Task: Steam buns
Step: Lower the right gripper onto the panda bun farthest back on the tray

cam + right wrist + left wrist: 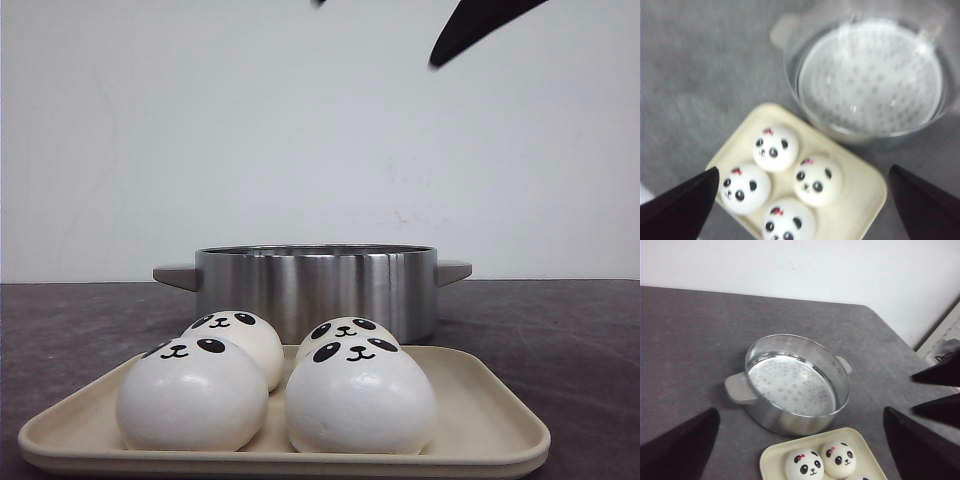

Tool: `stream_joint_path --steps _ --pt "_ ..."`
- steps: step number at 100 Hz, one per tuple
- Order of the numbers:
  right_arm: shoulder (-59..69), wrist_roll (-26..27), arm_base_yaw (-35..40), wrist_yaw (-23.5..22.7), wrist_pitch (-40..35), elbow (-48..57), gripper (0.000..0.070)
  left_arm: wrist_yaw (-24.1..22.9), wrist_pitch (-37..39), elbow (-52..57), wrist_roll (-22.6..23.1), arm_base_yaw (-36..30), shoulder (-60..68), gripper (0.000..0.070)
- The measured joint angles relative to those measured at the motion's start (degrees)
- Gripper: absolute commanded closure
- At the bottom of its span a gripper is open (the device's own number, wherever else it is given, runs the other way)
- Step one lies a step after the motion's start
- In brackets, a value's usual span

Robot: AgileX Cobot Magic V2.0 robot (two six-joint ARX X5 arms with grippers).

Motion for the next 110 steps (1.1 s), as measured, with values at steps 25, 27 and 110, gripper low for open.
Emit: stream_joint_path --steps 25,27,110 --pt "10.93 4.44 0.87 -7.91 -3.45 1.6 0.001 -0.04 -1.11 0.0 -0.17 -2.43 0.0 0.0061" --pt "11.72 4.61 0.87 -7.89 -3.45 1.6 0.001 -0.07 -1.14 0.0 -0.24 -2.62 0.0 0.0061" --pt "33.29 4.85 -2.69 -2.78 0.76 1.6 0.0185 -1.27 -2.29 0.0 -0.74 -8.52 0.0 0.0062"
